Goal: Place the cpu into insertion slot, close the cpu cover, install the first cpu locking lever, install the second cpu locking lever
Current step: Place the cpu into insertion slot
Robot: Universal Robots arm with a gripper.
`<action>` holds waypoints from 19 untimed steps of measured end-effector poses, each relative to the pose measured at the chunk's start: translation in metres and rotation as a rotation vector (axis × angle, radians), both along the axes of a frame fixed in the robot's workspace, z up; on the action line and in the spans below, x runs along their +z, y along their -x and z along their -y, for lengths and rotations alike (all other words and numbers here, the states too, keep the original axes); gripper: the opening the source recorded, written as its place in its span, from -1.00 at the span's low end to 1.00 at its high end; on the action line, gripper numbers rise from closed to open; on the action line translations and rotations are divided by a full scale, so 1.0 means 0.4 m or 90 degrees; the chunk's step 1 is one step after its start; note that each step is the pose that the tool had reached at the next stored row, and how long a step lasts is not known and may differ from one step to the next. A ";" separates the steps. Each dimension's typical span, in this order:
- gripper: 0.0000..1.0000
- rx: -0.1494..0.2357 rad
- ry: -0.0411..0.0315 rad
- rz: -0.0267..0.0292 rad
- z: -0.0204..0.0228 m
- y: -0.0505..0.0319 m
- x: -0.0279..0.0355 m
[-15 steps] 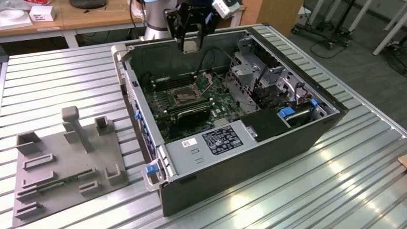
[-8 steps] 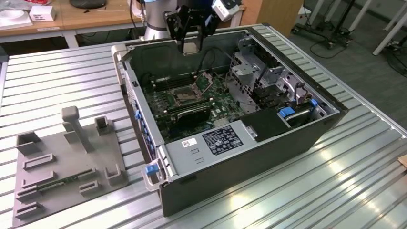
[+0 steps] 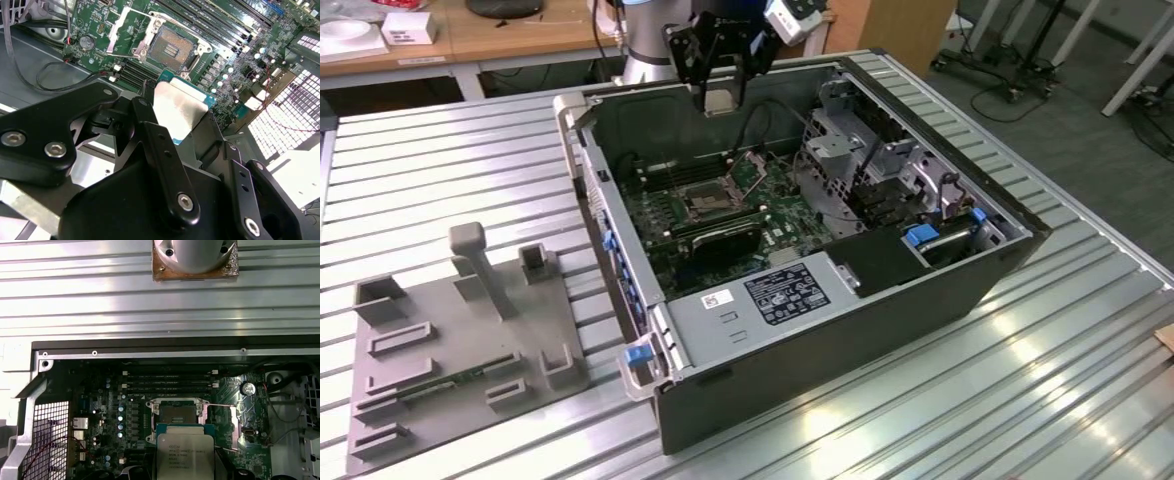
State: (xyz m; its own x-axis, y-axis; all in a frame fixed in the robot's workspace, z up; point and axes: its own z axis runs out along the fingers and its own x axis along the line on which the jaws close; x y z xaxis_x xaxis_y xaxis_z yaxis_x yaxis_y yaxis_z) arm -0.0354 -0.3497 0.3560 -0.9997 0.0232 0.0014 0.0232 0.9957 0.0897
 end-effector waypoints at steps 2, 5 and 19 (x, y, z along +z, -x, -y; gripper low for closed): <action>0.08 0.000 -0.0002 0.0002 0.000 0.000 -0.002; 0.08 0.000 0.0000 0.0009 0.000 0.000 -0.007; 0.08 0.000 0.0001 0.0043 0.000 0.000 -0.049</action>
